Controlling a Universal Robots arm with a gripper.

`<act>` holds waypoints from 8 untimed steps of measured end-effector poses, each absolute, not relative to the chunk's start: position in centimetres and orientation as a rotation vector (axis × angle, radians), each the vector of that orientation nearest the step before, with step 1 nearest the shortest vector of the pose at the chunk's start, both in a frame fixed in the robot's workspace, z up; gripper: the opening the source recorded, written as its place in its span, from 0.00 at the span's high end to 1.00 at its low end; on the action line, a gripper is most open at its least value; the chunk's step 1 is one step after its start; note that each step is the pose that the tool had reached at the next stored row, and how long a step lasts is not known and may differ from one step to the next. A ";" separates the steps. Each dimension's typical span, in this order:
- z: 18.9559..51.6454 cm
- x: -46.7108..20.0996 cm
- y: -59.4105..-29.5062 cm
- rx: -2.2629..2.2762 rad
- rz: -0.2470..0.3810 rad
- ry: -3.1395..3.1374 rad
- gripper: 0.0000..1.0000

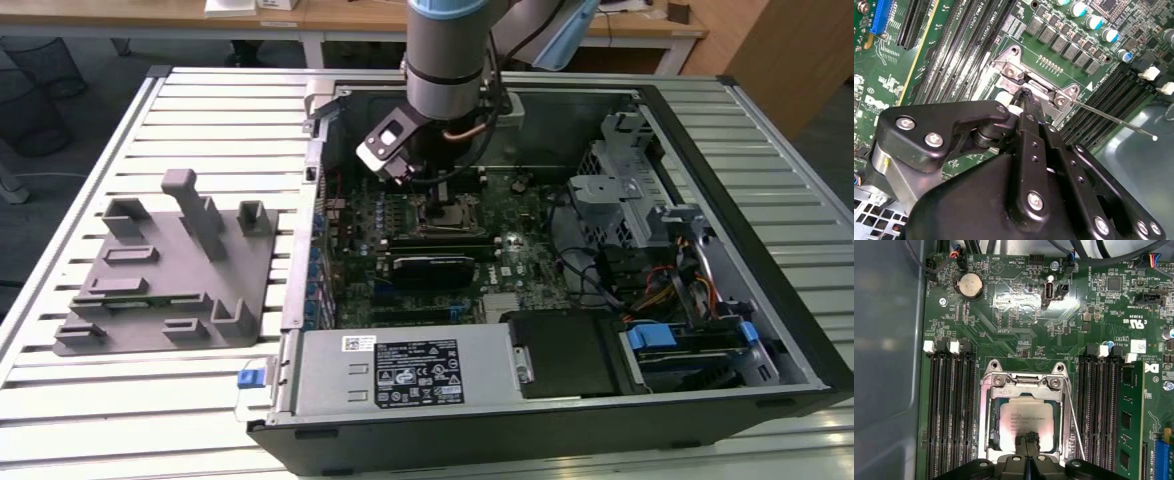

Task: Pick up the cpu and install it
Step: 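Close the cpu cover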

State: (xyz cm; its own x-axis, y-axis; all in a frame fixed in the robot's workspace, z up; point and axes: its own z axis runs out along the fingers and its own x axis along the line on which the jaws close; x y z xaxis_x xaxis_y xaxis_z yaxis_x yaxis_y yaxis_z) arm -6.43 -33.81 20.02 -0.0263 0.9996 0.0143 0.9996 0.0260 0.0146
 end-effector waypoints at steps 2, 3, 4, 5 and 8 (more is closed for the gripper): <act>20.0 -6.4 -33.8 -2.192 -0.031 -2.250 0.89; 20.0 -6.4 -33.8 -2.192 -0.031 -2.250 0.89; 20.0 -6.3 -33.8 -2.192 -0.032 -2.250 0.89; 20.0 -6.2 -33.8 -2.192 -0.032 -2.250 0.89; 19.9 -5.8 -33.8 -2.192 -0.032 -2.250 0.89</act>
State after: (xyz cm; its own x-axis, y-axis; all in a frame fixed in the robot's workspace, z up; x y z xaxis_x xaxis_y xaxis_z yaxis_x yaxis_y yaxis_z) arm -5.84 -33.80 19.91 -0.0262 0.9995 0.0147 0.9996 0.0260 0.0139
